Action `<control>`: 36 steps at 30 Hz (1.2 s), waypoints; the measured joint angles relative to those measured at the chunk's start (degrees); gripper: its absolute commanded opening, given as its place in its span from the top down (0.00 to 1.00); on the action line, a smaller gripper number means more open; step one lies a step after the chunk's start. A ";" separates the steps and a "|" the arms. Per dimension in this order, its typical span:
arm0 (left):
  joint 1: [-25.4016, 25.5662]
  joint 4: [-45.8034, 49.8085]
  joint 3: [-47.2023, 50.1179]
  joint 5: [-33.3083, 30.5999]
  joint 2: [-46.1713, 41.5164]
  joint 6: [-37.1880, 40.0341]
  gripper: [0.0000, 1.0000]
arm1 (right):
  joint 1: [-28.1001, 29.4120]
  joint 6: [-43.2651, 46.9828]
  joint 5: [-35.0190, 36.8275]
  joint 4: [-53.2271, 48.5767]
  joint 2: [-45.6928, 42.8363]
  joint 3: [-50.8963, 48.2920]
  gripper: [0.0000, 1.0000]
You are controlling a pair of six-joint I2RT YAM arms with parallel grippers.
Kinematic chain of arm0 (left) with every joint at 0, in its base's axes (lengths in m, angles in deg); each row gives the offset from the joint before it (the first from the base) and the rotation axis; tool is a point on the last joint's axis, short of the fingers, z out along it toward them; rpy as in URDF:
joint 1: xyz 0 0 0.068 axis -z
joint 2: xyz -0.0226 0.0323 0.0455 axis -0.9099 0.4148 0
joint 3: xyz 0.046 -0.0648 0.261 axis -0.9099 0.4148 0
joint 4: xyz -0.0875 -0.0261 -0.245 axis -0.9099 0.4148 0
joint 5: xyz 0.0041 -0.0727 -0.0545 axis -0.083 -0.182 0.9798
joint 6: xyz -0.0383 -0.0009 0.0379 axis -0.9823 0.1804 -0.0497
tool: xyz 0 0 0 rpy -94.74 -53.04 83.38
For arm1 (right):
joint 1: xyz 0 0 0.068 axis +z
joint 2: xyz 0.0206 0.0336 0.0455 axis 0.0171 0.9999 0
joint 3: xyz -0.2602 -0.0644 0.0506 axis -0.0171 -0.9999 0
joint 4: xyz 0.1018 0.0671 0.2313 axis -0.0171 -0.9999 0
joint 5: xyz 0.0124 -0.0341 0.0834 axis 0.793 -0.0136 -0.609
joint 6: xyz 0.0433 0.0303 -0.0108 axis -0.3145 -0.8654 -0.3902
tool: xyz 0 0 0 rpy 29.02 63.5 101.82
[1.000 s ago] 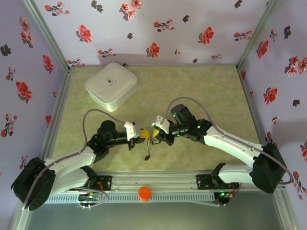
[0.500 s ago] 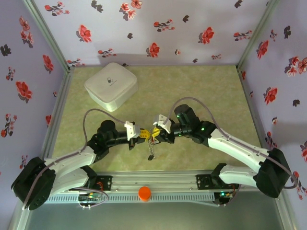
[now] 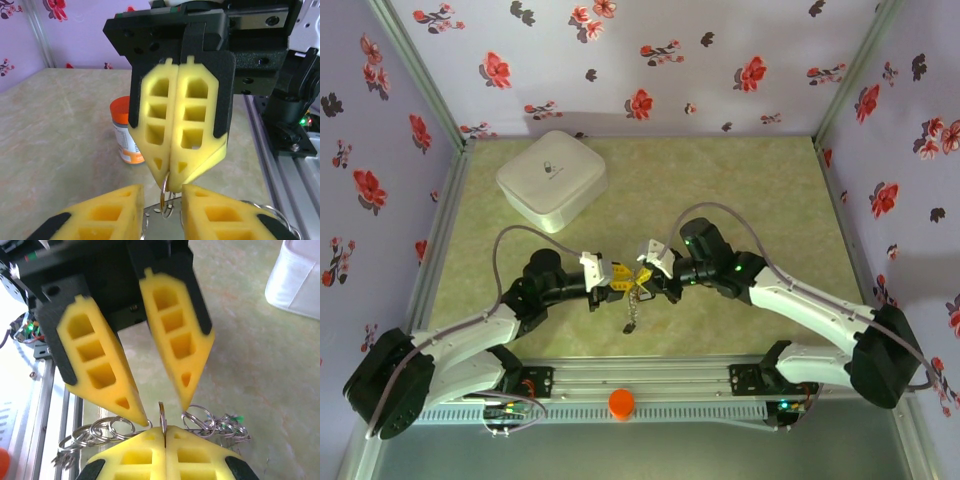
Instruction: Put the keys on the keyring
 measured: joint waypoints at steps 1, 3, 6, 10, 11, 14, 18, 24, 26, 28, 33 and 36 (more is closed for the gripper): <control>0.00 1.90 -0.76 -0.17 -0.28 0.94 0.74 | 0.31 0.83 0.87 -1.62 0.50 0.74 1.00; 0.02 6.45 -2.86 -0.72 -0.81 3.26 0.76 | 1.25 3.02 2.93 -5.22 1.75 2.97 1.00; 0.17 11.61 -5.40 -1.18 -1.22 6.25 0.78 | 2.75 5.70 5.29 -9.27 3.17 5.95 1.00; 0.28 15.74 -6.78 -1.33 -1.42 8.85 0.79 | 3.91 8.00 7.19 -12.85 3.65 8.11 1.00; 0.28 16.35 -6.80 -1.31 -1.55 9.14 0.79 | 4.02 8.44 7.52 -13.51 3.82 8.46 1.00; 0.31 18.47 -6.80 -1.31 -2.08 9.97 0.76 | 4.42 9.35 8.37 -14.60 4.37 9.11 1.00; 0.31 19.78 -6.80 -1.22 -2.19 10.14 0.76 | 4.55 9.51 8.39 -14.82 4.42 9.18 1.00; 0.31 20.13 -6.80 -0.50 -2.10 10.12 0.78 | 5.18 9.49 8.39 -14.82 4.72 9.86 1.00; 0.31 20.13 -6.80 -0.33 -1.90 10.10 0.79 | 5.51 9.49 8.39 -14.78 4.85 10.27 1.00; 0.31 20.13 -6.80 -0.15 -1.84 10.10 0.80 | 5.75 9.49 8.44 -14.80 4.94 10.54 1.00; 0.33 20.70 -6.80 0.52 -1.84 10.27 0.95 | 5.73 9.49 8.68 -14.80 5.14 10.60 1.00; 0.31 20.94 -6.80 0.70 -1.84 10.40 1.00 | 5.73 9.49 8.79 -14.84 5.14 10.62 1.00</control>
